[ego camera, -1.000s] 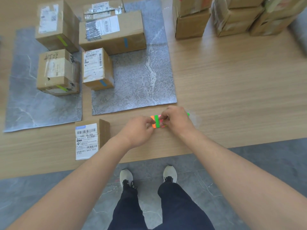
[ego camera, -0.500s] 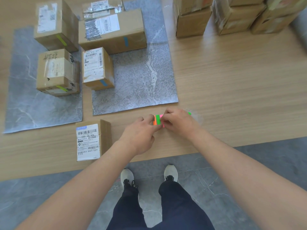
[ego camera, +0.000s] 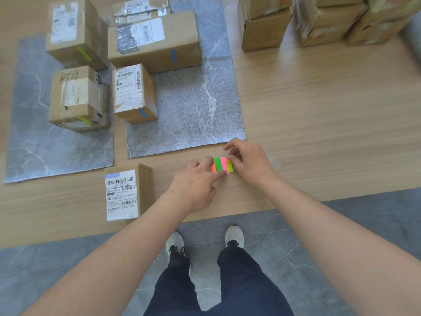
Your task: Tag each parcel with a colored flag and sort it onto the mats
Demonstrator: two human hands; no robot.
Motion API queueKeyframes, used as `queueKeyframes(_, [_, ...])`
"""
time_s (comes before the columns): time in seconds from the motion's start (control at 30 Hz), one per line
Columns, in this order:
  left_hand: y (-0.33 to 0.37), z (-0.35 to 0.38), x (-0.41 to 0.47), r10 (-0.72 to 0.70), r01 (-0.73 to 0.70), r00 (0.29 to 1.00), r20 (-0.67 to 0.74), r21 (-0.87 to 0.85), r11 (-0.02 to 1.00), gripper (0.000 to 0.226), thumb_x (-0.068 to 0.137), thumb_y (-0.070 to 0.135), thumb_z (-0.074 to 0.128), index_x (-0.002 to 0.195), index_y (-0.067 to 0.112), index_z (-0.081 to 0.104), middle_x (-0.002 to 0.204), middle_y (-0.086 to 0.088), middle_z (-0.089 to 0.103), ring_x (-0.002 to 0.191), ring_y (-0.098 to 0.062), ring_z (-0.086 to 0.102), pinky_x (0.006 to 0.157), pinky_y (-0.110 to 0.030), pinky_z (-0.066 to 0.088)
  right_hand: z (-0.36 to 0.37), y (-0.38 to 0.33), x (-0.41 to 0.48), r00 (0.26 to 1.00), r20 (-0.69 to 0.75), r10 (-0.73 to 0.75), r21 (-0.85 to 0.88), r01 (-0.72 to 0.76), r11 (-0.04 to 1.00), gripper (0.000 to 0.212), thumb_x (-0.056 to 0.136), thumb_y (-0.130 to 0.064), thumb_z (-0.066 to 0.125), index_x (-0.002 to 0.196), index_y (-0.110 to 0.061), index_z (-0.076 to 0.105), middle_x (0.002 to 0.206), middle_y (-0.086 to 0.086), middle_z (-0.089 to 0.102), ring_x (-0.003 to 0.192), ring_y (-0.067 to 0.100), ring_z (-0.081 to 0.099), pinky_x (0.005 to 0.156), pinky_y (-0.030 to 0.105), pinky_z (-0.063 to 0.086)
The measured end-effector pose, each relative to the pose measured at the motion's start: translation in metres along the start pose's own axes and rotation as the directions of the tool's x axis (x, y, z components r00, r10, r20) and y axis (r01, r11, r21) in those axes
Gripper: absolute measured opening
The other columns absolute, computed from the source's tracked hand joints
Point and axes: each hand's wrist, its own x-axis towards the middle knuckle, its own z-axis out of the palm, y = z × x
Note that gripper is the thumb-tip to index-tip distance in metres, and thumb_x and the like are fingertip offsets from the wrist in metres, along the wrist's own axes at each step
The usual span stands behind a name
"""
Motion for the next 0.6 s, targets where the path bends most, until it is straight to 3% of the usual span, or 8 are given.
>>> queueKeyframes(0.1, [-0.001,0.002,-0.001,0.007,-0.007,1.000,-0.003,0.015,1.000,0.056,0.094,0.034,0.048,0.148,0.045,0.035,0.147,0.001,0.030,0.116,-0.026,0.043,0.086,-0.037,0.044,0.004,-0.007,-0.003,0.964,-0.144,0.223,0.263,-0.180,0.948,0.022,0.090,0.001,0.062,0.097,-0.020,0.063,0.085,-0.001,0.064,0.075,0.021,0.071,0.064,0.039,0.062])
queueKeyframes(0.2, [-0.002,0.006,-0.001,0.011,-0.011,1.000,-0.005,0.012,1.000,0.057,0.094,0.036,0.047,0.148,0.047,0.034,0.147,0.002,0.029,0.118,-0.026,0.043,0.089,-0.037,0.044,0.004,-0.016,-0.008,0.848,-0.278,0.450,0.617,-0.202,0.761,0.021,0.092,0.002,0.066,0.092,-0.019,0.061,0.092,0.007,0.067,0.082,0.022,0.077,0.063,0.035,0.064])
queueKeyframes(0.27, [-0.005,0.007,0.003,0.004,-0.004,1.000,0.004,-0.021,1.000,0.054,0.095,0.037,0.047,0.147,0.046,0.038,0.143,0.002,0.033,0.116,-0.026,0.045,0.089,-0.037,0.044,0.002,-0.019,-0.013,0.819,-0.324,0.474,0.686,-0.142,0.714,0.020,0.087,-0.002,0.076,0.089,-0.017,0.062,0.094,0.012,0.071,0.084,0.023,0.077,0.069,0.037,0.064])
queueKeyframes(0.33, [-0.005,0.001,0.008,-0.067,0.058,0.997,-0.023,-0.280,0.958,0.046,0.096,0.036,0.051,0.142,0.039,0.051,0.131,0.002,0.048,0.108,-0.023,0.053,0.087,-0.034,0.047,0.000,-0.024,-0.019,0.839,-0.341,0.424,0.674,-0.096,0.732,0.022,0.082,-0.002,0.081,0.085,-0.017,0.065,0.089,0.010,0.075,0.081,0.021,0.076,0.075,0.033,0.062])
queueKeyframes(0.4, [-0.002,-0.011,0.011,-0.289,0.183,0.957,-0.004,-0.766,0.617,0.030,0.097,0.030,0.058,0.125,0.027,0.068,0.110,0.003,0.065,0.089,-0.014,0.061,0.072,-0.028,0.047,0.000,-0.032,-0.024,0.880,-0.329,0.343,0.664,-0.043,0.747,0.026,0.080,0.003,0.080,0.082,-0.018,0.066,0.087,0.009,0.076,0.079,0.018,0.074,0.077,0.028,0.059])
queueKeyframes(0.47, [-0.001,-0.025,0.012,-0.427,0.260,0.887,0.178,-0.955,0.144,0.018,0.096,0.025,0.063,0.106,0.015,0.076,0.099,-0.001,0.073,0.080,-0.014,0.065,0.063,-0.023,0.046,0.000,-0.039,-0.028,0.920,-0.295,0.259,0.648,-0.007,0.762,0.024,0.080,0.004,0.080,0.082,-0.015,0.068,0.087,0.010,0.077,0.082,0.020,0.075,0.079,0.028,0.059])
queueKeyframes(0.53, [-0.003,-0.033,0.009,-0.419,0.274,0.865,0.277,-0.959,-0.070,0.024,0.094,0.026,0.069,0.106,0.006,0.075,0.099,-0.006,0.072,0.081,-0.019,0.067,0.068,-0.027,0.049,0.001,-0.046,-0.033,0.947,-0.254,0.197,0.647,0.014,0.763,0.018,0.080,0.004,0.081,0.085,-0.008,0.069,0.088,0.011,0.077,0.084,0.022,0.076,0.080,0.028,0.059])
queueKeyframes(0.6, [-0.006,-0.037,0.003,-0.415,0.240,0.867,0.277,-0.961,-0.139,0.035,0.089,0.030,0.076,0.110,0.002,0.073,0.099,-0.005,0.071,0.083,-0.020,0.067,0.072,-0.029,0.052,0.002,-0.053,-0.039,0.962,-0.230,0.149,0.646,0.036,0.762,0.016,0.081,0.004,0.081,0.086,-0.006,0.069,0.088,0.012,0.076,0.085,0.021,0.076,0.080,0.027,0.059])
